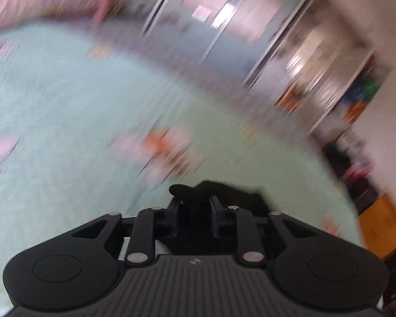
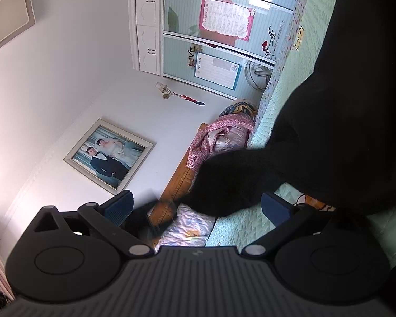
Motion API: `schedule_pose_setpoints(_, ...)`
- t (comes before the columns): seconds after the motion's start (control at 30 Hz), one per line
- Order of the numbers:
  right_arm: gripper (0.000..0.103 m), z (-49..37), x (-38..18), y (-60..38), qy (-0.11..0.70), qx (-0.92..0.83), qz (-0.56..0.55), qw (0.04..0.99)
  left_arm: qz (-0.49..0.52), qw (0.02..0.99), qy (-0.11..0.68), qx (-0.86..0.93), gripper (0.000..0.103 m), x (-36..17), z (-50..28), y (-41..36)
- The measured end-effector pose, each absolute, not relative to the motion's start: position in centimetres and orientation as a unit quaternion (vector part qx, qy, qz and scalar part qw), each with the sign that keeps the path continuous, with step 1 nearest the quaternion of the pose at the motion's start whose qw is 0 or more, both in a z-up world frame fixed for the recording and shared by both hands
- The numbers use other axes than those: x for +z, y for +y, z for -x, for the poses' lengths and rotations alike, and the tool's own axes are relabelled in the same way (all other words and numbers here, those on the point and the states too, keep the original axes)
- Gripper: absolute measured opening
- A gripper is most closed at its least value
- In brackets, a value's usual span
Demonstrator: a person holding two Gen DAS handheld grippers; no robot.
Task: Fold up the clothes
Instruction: 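Grasp the sleeve end with the left gripper and lay it onto the folded body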
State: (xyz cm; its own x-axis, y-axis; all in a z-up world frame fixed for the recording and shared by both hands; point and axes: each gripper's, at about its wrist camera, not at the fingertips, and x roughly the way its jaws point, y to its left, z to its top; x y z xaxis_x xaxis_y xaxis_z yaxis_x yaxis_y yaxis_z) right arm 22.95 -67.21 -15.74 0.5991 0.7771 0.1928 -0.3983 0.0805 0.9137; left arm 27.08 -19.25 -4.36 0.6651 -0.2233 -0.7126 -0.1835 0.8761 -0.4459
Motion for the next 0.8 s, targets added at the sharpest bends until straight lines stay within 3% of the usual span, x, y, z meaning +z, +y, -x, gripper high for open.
schedule_pose_setpoints(0.07,0.102,-23.0,-15.8,-67.1,0.175,0.412,-0.541,0.712,0.301,0.84,0.45,0.032,0.023,-6.6,-25.2,-16.3)
schedule_pose_setpoints(0.13,0.102,-23.2,-15.8,-67.0,0.174,0.413,-0.545,0.709,0.323,0.84,0.432,0.057,0.026,-6.2,-23.2,-14.7)
schedule_pose_setpoints(0.33,0.102,-23.4,-16.2,-67.0,0.171,0.416,-0.555,0.699,0.309,0.867,0.39,0.009,0.054,-2.0,-25.2,-18.1)
schedule_pose_setpoints(0.47,0.102,-23.4,-16.7,-67.4,0.168,0.419,-0.566,0.69,0.154,0.921,0.357,-0.025,0.061,0.3,-28.8,-24.5)
schedule_pose_setpoints(0.53,0.102,-23.4,-16.8,-67.5,0.167,0.42,-0.569,0.687,0.065,0.934,0.349,-0.05,0.07,0.6,-30.6,-27.2)
schedule_pose_setpoints(0.67,0.102,-23.5,-16.9,-67.6,0.167,0.421,-0.571,0.684,-0.051,0.916,0.383,-0.112,0.07,-1.1,-34.6,-30.7)
schedule_pose_setpoints(0.8,0.102,-23.5,-17.1,-67.7,0.167,0.423,-0.572,0.683,-0.105,0.901,0.392,-0.155,0.068,-2.1,-37.4,-31.2)
